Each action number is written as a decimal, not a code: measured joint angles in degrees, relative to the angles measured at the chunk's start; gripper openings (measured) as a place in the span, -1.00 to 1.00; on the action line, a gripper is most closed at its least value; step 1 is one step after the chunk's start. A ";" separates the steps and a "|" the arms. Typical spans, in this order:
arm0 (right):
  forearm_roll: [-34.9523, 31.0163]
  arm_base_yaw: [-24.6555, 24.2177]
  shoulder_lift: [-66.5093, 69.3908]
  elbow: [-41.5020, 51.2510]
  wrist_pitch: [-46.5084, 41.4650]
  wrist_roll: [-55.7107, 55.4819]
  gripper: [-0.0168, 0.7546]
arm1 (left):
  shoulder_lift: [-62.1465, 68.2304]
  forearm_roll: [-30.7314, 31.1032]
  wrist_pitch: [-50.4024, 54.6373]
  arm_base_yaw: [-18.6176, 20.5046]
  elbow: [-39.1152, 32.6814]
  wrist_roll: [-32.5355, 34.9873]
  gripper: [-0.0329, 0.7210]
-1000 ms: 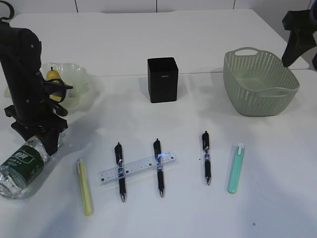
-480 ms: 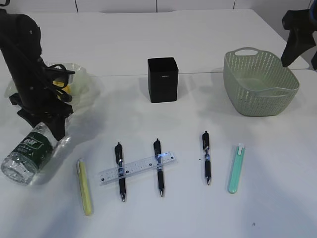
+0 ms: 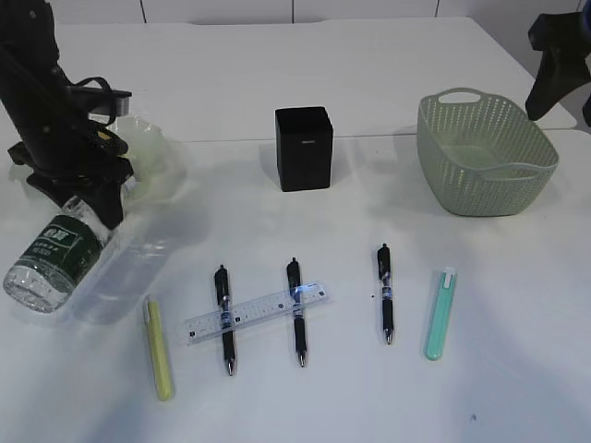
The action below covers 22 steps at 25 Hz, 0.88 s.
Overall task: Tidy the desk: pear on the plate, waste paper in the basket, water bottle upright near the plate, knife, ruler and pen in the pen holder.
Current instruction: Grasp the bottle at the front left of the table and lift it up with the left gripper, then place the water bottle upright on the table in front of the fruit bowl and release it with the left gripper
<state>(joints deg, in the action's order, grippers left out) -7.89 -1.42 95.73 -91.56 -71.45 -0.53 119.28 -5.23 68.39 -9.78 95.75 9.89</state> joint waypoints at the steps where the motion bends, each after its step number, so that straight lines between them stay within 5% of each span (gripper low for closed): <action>1: 0.00 0.00 0.00 0.00 0.00 0.00 0.33 | -0.77 0.00 -0.01 0.00 0.00 -0.14 0.08; 22: 0.00 0.00 -0.11 0.00 0.00 0.00 0.33 | -14.25 0.32 1.68 0.12 0.10 -0.87 0.08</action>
<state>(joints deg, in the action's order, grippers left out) -7.89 -1.42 95.62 -91.56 -71.45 -0.53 105.03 -4.90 70.07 -9.66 95.84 9.02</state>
